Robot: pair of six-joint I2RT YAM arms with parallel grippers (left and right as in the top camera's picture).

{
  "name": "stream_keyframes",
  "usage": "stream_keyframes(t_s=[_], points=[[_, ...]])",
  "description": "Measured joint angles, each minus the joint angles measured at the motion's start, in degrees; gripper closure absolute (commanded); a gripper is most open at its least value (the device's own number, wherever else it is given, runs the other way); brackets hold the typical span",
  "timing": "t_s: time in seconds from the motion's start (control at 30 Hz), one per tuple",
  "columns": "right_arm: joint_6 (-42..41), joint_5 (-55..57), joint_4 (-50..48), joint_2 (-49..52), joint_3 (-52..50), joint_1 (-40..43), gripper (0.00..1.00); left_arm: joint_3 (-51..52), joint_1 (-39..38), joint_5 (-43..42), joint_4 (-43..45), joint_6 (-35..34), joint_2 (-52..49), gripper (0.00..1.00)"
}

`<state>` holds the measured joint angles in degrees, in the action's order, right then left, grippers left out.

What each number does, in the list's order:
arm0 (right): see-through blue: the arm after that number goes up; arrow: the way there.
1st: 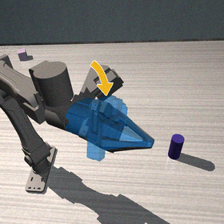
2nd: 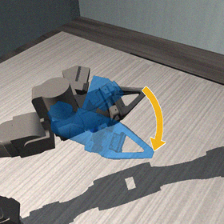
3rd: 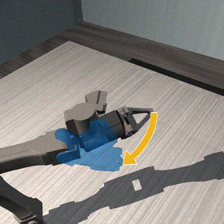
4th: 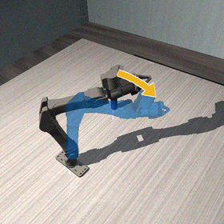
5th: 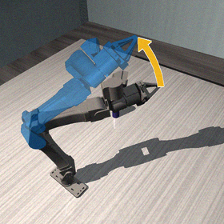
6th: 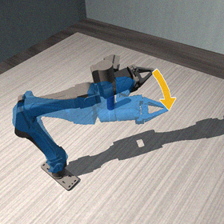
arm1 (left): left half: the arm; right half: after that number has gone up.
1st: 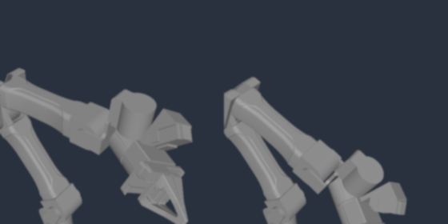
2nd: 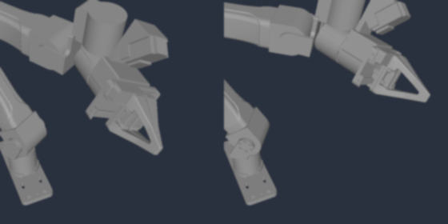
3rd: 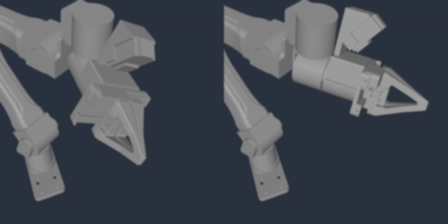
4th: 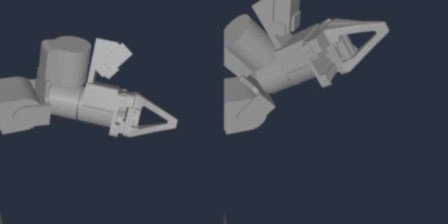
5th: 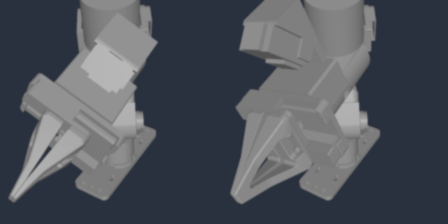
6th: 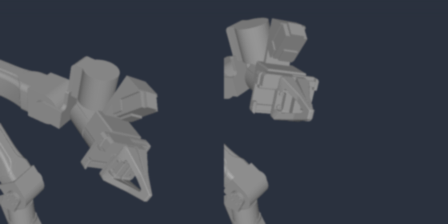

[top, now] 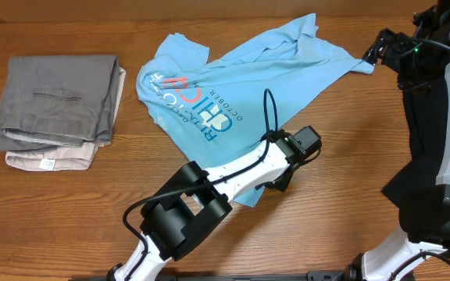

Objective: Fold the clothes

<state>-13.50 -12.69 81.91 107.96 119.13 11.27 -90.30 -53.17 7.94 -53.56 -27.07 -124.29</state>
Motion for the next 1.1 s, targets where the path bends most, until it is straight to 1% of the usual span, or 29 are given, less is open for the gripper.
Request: stream_keyframes(t_s=[0.17, 0.33, 0.47, 0.57, 0.83, 0.87, 0.97, 1.1], points=[[0.02, 0.04, 0.04, 0.00, 0.00, 0.00, 0.00, -0.07, 0.00, -0.24, -0.68, 0.00, 0.00, 0.96], [0.00, 0.00, -0.04, 0.00, 0.00, 0.00, 0.00, -0.57, 0.02, -0.46, -7.91, 0.00, -0.02, 0.96], [0.00, -0.39, -0.31, 0.00, 0.00, 0.00, 0.00, -1.40, 0.17, -0.37, -11.04, 0.00, 0.39, 0.96], [-0.02, -0.44, -0.24, 0.00, 0.00, 0.00, 0.00, -1.40, 0.44, 0.61, -13.42, 0.00, 2.47, 0.96], [-0.04, 0.13, 1.01, 0.00, -0.44, 0.00, 0.00, -2.05, 2.29, 3.23, -14.95, 0.00, 11.74, 0.96], [-0.28, 0.59, 0.85, 0.00, -0.90, -0.02, 0.00, -2.12, 2.58, 3.41, -15.23, 0.00, 12.13, 0.96], [-1.51, 2.49, -1.09, 0.00, -4.28, 0.00, 0.05, -2.12, 3.52, 3.56, -16.41, 0.00, 12.41, 0.96], [-2.32, 3.10, -8.96, 1.07, -12.09, 0.00, 0.09, -2.12, 4.17, 3.89, -19.37, 0.02, 12.41, 0.96]])
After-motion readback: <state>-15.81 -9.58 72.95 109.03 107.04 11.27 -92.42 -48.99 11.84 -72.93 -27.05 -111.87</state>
